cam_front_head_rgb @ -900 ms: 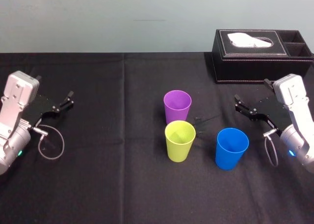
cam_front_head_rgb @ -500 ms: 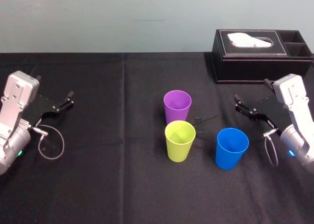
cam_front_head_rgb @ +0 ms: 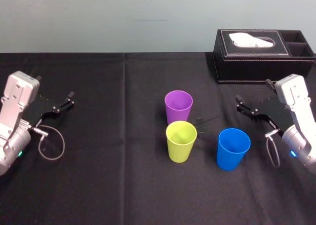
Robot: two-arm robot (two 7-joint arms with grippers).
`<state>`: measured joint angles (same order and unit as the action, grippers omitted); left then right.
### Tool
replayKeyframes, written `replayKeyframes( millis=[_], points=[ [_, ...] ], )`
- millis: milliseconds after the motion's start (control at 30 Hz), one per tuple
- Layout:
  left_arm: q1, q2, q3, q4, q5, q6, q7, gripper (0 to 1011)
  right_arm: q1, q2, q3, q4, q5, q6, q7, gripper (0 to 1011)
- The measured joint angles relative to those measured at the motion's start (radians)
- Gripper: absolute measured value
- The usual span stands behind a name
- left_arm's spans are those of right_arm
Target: Stack the three plastic cups sequentially using one hand.
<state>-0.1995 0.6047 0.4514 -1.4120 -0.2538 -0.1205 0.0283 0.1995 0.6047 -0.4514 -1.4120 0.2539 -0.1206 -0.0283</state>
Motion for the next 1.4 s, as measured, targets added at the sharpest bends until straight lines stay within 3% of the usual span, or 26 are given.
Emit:
replayKeyframes(
  millis=[600,800,1133,1233,1300,1400],
  points=[
    [0.0,0.0,0.0,0.0,0.0,0.0,0.0,1011,-0.002,0.0,0.003,-0.001,0.0,-0.004,0.001,1003],
    [0.0,0.0,0.0,0.0,0.0,0.0,0.0,1011,-0.052,0.017,0.037,-0.054,0.015,-0.032,0.02,1003],
    [0.0,0.0,0.0,0.0,0.0,0.0,0.0,1011,-0.212,0.098,0.119,-0.18,0.088,-0.01,0.063,1003],
    [0.0,0.0,0.0,0.0,0.0,0.0,0.0,1011,-0.274,0.138,0.152,-0.223,0.113,-0.003,0.079,1003],
    [0.0,0.0,0.0,0.0,0.0,0.0,0.0,1011,-0.344,0.187,0.186,-0.264,0.139,0.004,0.114,1003],
    [0.0,0.0,0.0,0.0,0.0,0.0,0.0,1011,-0.38,0.219,0.197,-0.282,0.141,-0.001,0.143,1003]
  ],
)
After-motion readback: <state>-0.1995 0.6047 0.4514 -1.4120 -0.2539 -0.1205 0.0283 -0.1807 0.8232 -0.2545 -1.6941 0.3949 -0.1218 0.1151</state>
